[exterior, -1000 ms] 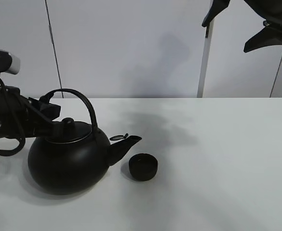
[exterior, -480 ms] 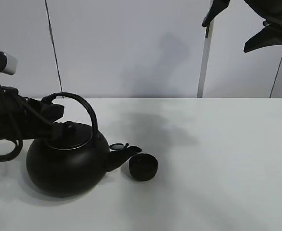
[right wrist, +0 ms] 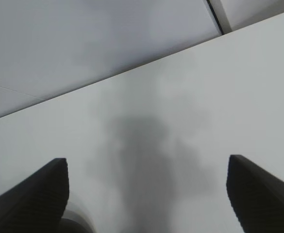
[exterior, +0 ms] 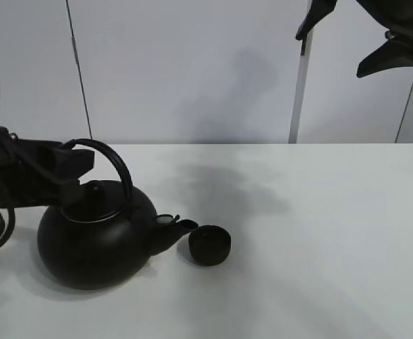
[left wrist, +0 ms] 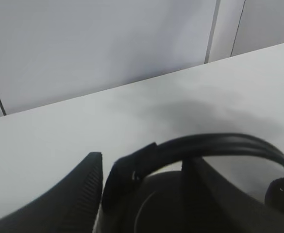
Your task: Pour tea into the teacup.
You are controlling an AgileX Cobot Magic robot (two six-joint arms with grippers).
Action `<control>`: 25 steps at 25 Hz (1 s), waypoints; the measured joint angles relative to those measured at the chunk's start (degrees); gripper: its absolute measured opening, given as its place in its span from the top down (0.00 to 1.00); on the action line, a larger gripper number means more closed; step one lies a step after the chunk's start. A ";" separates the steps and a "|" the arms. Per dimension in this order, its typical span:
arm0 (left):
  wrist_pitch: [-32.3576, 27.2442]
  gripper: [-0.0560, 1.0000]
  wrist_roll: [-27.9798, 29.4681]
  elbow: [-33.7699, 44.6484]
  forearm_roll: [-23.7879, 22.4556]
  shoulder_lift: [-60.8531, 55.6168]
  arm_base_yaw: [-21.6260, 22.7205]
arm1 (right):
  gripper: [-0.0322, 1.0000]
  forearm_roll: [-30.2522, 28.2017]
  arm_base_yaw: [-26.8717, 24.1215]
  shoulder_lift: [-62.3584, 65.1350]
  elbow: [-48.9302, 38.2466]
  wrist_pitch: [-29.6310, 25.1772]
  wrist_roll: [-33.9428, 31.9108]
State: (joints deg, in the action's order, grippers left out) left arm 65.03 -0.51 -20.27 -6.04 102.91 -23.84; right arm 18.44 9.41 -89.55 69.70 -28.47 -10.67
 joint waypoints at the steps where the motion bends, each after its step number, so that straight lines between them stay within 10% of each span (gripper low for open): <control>1: 0.11 0.59 0.51 0.64 -0.05 0.00 0.00 | 0.38 0.00 0.00 0.00 0.00 0.00 0.00; 20: 0.54 0.34 3.36 8.82 -1.72 -11.24 0.00 | 0.38 0.00 0.00 0.00 0.00 0.06 0.00; 25: -6.87 0.30 11.16 8.82 -2.19 -22.07 0.00 | 0.38 0.00 0.00 0.00 0.00 0.06 0.00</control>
State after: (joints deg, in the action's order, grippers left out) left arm 58.16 10.65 -11.45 -8.23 80.84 -23.84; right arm 18.44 9.41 -89.55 69.70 -28.41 -10.67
